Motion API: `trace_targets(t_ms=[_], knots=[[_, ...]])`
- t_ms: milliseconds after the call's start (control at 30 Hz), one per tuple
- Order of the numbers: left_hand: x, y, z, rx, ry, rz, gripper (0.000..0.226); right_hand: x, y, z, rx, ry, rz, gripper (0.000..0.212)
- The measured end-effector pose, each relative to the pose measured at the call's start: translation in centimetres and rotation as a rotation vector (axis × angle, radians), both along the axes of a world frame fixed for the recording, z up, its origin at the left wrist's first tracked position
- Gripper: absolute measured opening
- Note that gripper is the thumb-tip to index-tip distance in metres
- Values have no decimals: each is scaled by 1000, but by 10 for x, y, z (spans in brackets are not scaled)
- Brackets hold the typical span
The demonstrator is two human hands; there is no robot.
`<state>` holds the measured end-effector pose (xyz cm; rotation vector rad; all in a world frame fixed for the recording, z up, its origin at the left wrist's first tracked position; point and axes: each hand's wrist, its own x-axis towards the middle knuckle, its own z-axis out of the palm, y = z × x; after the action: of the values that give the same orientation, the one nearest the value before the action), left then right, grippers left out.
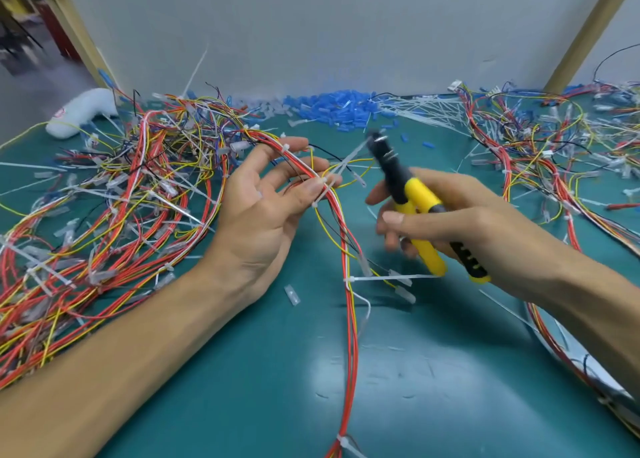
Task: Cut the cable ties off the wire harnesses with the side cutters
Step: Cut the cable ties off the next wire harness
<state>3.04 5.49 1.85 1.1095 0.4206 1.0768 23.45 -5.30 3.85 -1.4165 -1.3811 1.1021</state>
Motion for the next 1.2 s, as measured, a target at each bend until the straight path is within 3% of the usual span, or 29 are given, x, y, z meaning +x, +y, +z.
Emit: trace_targets(t_ms=[200,333,567,967,1200], knots=[[-1,1,0,149,49,69,50,-11,-6,-4,90,-303,8,36],[-1,0,-1,209,102,91,51,-10,-7,-7,103,-401,-17,37],[-1,-2,-5,338,234,99,47,-13,-7,-4,85,-394,16,36],[-2,-2,-5,339,206,91,47,-11,-8,-3,65,-432,32,43],[-1,-4,-4,344,206,74,44,-8,-9,-2,32,-222,104,30]])
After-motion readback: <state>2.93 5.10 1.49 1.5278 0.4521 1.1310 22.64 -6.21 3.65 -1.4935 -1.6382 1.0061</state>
